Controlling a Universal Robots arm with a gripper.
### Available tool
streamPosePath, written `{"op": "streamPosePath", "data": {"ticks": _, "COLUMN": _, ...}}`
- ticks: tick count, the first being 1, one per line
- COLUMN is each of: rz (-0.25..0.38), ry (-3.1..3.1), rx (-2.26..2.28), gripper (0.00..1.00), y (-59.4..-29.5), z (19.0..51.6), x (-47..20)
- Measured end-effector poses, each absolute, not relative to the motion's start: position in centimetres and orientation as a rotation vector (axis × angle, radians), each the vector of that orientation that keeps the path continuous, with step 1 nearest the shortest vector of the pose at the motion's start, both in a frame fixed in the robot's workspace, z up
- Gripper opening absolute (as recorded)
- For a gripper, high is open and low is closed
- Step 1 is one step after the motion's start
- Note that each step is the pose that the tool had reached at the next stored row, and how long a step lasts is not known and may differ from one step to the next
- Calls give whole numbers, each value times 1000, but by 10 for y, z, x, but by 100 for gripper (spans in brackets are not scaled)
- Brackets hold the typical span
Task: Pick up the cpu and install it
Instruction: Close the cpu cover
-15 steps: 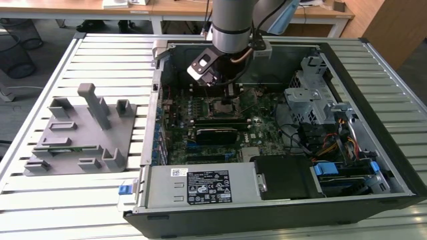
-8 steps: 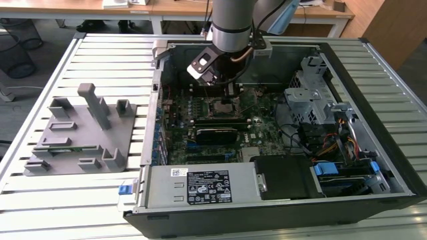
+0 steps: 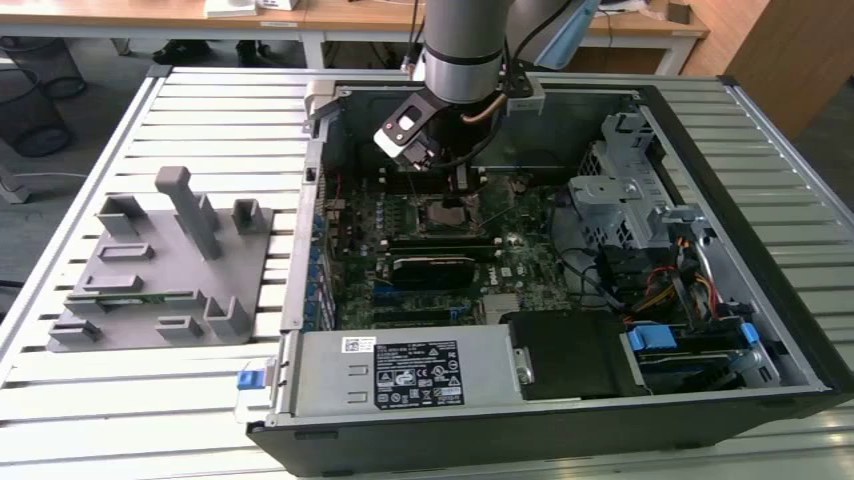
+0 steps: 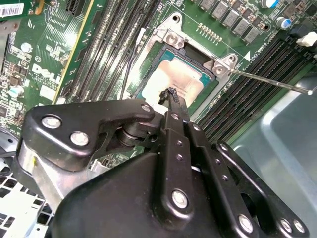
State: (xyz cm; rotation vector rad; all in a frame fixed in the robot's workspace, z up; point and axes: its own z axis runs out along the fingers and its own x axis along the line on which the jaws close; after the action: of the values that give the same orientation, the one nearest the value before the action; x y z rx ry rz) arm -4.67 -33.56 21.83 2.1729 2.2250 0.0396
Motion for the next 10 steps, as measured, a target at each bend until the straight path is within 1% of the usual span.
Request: {"op": "streamPosePath", "data": {"ticks": 10, "rz": 39, "ry": 2225, "rx": 2173, "gripper": 11, "y": -336, "z": 221, "x": -47}}
